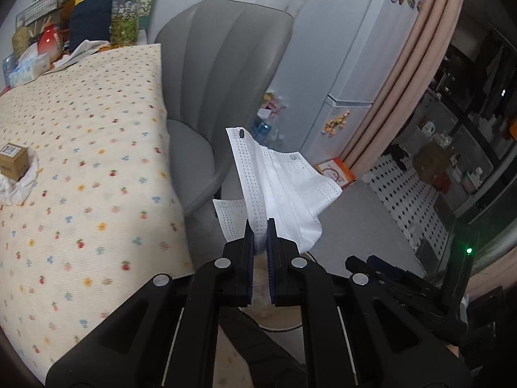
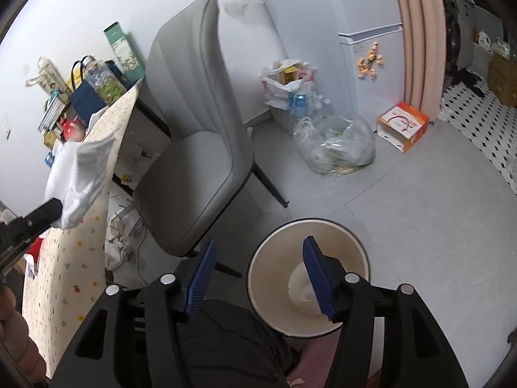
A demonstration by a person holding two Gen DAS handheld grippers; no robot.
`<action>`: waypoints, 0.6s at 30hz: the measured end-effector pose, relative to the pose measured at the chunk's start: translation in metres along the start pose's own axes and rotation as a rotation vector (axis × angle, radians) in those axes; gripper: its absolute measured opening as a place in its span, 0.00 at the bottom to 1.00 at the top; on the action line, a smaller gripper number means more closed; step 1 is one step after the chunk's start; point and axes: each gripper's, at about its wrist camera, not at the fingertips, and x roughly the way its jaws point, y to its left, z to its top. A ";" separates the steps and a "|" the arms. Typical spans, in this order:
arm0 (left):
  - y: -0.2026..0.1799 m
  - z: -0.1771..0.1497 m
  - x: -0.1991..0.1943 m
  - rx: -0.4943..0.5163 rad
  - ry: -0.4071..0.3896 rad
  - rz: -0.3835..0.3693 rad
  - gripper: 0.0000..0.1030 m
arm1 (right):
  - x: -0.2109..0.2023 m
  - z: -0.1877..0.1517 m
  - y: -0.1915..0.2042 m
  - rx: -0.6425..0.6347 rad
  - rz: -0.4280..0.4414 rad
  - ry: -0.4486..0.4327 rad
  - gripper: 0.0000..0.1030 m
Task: Collect trash
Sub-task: 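Carry bottle and mask to the bin and open both tools over it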
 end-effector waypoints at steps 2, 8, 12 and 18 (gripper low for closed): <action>-0.009 0.000 0.007 0.014 0.012 -0.017 0.07 | -0.012 0.004 -0.008 0.013 -0.011 -0.025 0.58; -0.038 -0.004 0.035 0.053 0.076 -0.054 0.08 | -0.050 0.014 -0.031 0.034 -0.039 -0.103 0.62; -0.054 -0.011 0.052 0.073 0.120 -0.076 0.08 | -0.070 0.016 -0.050 0.063 -0.068 -0.134 0.63; -0.074 -0.025 0.082 0.093 0.208 -0.114 0.08 | -0.086 0.018 -0.068 0.097 -0.095 -0.160 0.63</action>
